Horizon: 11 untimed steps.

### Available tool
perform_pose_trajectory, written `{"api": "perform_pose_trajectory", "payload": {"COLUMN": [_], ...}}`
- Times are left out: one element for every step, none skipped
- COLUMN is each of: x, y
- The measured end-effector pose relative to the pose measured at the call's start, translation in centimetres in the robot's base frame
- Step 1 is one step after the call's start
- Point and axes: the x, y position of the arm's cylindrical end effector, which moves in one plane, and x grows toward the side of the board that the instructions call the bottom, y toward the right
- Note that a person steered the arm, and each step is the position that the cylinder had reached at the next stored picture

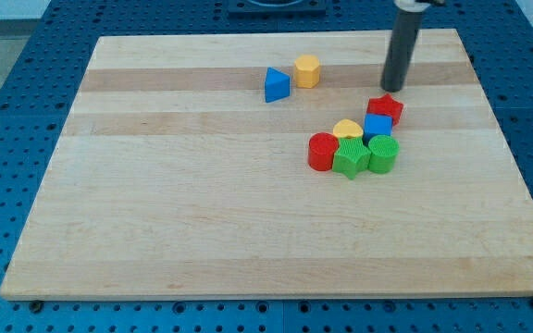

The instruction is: Place the red star at the top side of the blue cube

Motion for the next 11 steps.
{"api": "perform_pose_trajectory", "payload": {"x": [1.0,2.6,3.9,4.3,4.3,4.3,4.3,4.3,4.3,4.3,4.3], "y": [2.0,2.0,2.0,1.7,1.1,0.0,-0.9,-1.9,-2.8,-3.3,-3.3]}}
